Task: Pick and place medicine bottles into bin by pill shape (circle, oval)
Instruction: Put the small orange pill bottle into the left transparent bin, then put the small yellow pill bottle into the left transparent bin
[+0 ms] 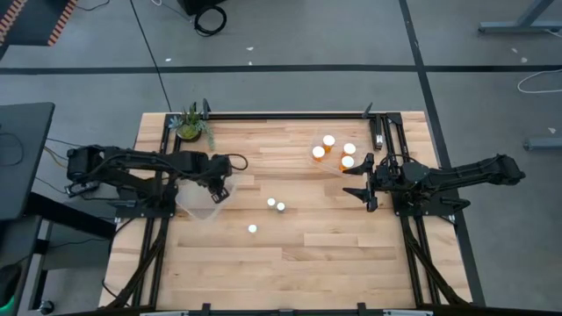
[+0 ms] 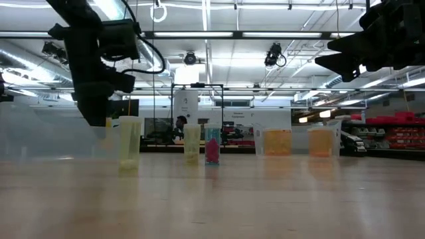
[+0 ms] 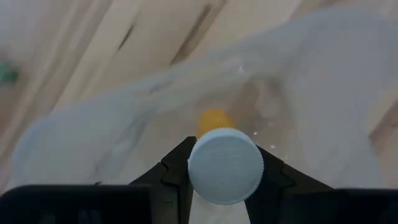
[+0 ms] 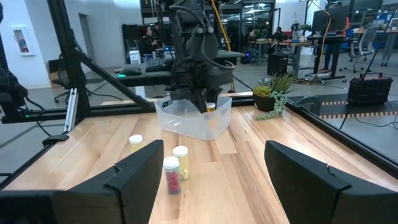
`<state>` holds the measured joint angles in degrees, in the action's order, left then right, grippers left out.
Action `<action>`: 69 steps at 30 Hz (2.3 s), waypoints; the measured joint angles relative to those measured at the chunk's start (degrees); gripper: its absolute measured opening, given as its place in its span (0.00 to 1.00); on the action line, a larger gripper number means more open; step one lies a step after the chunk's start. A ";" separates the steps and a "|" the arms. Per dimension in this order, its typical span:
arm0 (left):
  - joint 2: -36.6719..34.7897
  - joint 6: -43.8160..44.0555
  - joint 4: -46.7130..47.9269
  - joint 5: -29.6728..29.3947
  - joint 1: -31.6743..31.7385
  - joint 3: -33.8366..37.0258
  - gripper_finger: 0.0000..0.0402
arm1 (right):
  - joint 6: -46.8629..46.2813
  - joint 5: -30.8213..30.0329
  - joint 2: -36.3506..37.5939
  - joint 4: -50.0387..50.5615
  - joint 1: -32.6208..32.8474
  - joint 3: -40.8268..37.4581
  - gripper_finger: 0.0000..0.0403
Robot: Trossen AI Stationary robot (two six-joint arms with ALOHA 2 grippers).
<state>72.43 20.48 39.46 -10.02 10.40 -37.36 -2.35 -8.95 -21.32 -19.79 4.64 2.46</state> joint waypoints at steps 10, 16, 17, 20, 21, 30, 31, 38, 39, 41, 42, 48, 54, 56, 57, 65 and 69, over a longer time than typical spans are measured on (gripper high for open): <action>5.66 -2.89 -5.04 5.12 0.38 -0.24 0.29 | 0.00 0.00 0.00 0.00 0.00 0.00 0.71; 6.82 -3.75 -6.06 5.20 0.30 -0.31 0.33 | 0.00 0.00 0.00 0.00 -0.01 0.00 0.71; 6.83 -3.70 -5.72 5.29 0.30 -0.24 0.34 | 0.00 0.00 0.00 0.00 -0.01 0.00 0.71; 6.81 -3.62 -5.89 5.28 0.26 -0.31 0.39 | 0.01 0.00 0.00 0.00 -0.02 0.00 0.71; 6.81 -3.60 -5.61 5.26 0.26 -0.31 0.40 | 0.01 0.00 0.00 0.00 0.00 0.00 0.71; 6.76 -3.18 2.46 4.96 0.26 -3.54 0.54 | 0.01 0.00 0.00 0.00 -0.02 0.00 0.71; 6.76 -3.16 4.49 4.96 0.26 -4.81 0.55 | 0.01 0.00 0.00 0.00 -0.01 0.00 0.71; 6.74 -1.45 18.10 4.32 -0.18 -16.27 0.54 | 0.00 0.00 0.00 0.00 -0.01 0.00 0.71; 6.74 -1.03 19.08 3.99 -0.57 -17.81 0.53 | 0.00 0.00 0.00 0.00 0.00 0.00 0.71; 6.72 -0.11 20.42 3.52 -1.71 -20.88 0.53 | 0.01 0.00 0.00 0.00 -0.02 0.00 0.71; 6.74 -0.07 20.42 3.57 -2.41 -22.30 0.52 | 0.00 0.00 0.00 0.00 -0.01 0.00 0.71; 10.03 0.14 16.66 -0.13 -7.92 -29.53 0.52 | 0.00 0.00 0.00 0.00 0.00 0.00 0.71; 19.35 -2.95 15.19 -0.40 -12.25 -35.95 0.53 | 0.02 0.00 -0.11 0.47 0.00 0.00 0.71; 22.71 -4.32 14.99 -0.34 -13.13 -38.14 0.53 | 0.02 0.00 -0.11 0.48 -0.02 0.00 0.71; 24.38 -4.88 15.32 -0.30 -13.45 -39.18 0.53 | 0.00 0.00 -0.11 0.48 -0.02 0.00 0.71; 33.19 -6.61 14.90 4.59 -13.60 -44.23 0.56 | 0.00 0.00 -0.11 0.52 -0.02 0.00 0.71; 35.87 -7.21 13.89 6.10 -13.56 -44.37 0.58 | 0.02 0.00 -0.13 0.55 -0.01 0.00 0.71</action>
<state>108.31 13.27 53.35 -3.92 -3.17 -81.73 -2.33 -8.95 -21.45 -19.25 4.63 2.46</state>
